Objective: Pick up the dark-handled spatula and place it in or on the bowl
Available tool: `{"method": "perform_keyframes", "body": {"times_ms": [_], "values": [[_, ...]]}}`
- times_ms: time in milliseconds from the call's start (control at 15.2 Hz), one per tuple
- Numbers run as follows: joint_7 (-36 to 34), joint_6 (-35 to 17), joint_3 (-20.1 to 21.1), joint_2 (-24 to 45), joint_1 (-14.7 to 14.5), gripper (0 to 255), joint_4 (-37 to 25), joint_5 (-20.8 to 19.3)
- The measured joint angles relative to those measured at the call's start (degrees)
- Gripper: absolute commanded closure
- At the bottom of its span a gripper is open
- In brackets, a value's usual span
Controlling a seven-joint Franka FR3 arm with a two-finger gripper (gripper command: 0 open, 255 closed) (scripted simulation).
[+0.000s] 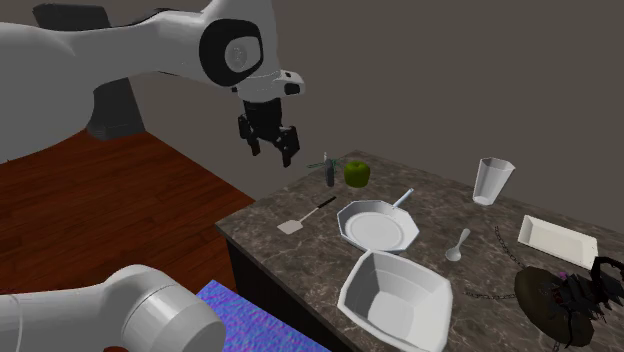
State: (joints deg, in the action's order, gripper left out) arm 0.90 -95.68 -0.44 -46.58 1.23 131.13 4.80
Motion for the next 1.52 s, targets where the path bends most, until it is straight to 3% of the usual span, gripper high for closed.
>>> {"method": "perform_keyframes", "body": {"times_ms": [198,528,1056,1518], "values": [[-0.6,-1.8,0.4,1.5,0.2,0,0.6,0.0],[-3.3,-9.6,2.6,8.0,0.7,0,3.3,0.1],[-8.5,-21.8,5.7,23.2,1.8,0,2.3,-0.9],[-14.1,-30.1,7.7,38.4,2.8,0,-2.6,-3.7]]}}
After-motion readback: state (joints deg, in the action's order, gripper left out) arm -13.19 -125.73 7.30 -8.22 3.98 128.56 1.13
